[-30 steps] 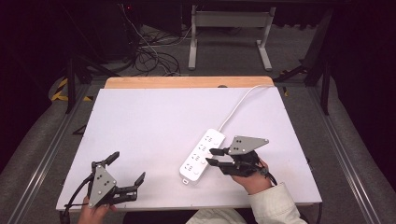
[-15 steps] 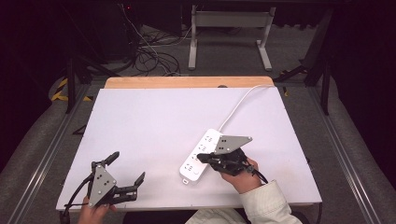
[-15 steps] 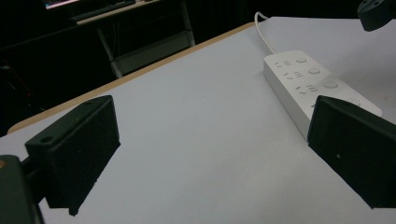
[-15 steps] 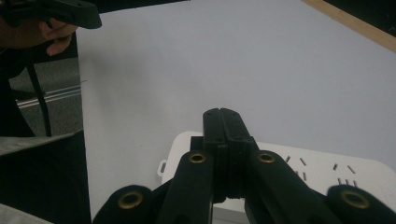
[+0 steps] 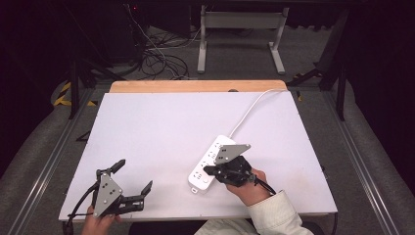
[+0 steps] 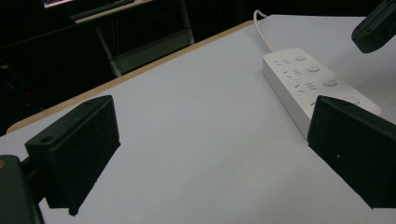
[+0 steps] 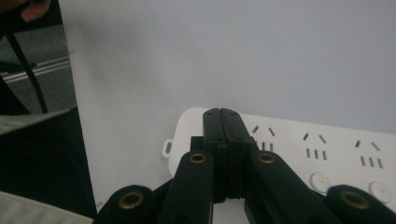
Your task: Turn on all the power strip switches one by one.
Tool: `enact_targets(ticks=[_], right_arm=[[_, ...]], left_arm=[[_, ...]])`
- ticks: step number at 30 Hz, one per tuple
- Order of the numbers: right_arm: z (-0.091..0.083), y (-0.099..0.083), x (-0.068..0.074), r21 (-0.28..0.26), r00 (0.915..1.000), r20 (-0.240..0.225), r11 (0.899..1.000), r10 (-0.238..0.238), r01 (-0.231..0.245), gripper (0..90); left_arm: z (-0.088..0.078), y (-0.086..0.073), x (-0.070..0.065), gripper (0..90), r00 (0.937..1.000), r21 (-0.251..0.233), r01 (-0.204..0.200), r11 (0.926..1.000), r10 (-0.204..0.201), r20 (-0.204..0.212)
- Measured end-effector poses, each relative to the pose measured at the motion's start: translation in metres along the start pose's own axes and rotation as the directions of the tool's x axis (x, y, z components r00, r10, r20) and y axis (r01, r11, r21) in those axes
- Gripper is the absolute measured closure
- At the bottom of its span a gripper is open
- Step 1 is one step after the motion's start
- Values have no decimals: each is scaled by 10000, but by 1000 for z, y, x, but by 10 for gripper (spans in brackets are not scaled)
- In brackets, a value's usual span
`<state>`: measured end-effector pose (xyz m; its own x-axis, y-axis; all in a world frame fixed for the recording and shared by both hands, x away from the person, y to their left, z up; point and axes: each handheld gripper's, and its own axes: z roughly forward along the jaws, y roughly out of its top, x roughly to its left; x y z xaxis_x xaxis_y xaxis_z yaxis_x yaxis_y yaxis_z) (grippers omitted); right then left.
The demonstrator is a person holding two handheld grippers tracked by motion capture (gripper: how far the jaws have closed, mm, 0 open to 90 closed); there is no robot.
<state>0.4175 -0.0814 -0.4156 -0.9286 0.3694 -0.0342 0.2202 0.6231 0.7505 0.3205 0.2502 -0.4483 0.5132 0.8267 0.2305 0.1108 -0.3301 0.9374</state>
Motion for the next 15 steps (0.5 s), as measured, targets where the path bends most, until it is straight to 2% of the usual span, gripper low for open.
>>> enact_targets(ticks=[4, 15], right_arm=[[6, 0, 2, 436, 9998, -18, 9989, -197, 197, 900], [26, -3, 2, 1257, 9999, -86, 9920, -136, 146, 900]], left_arm=[[0, 0, 0, 26, 10000, -24, 66, 10000, -66, 13], [0, 0, 0, 26, 10000, -21, 60, 10000, -60, 12]])
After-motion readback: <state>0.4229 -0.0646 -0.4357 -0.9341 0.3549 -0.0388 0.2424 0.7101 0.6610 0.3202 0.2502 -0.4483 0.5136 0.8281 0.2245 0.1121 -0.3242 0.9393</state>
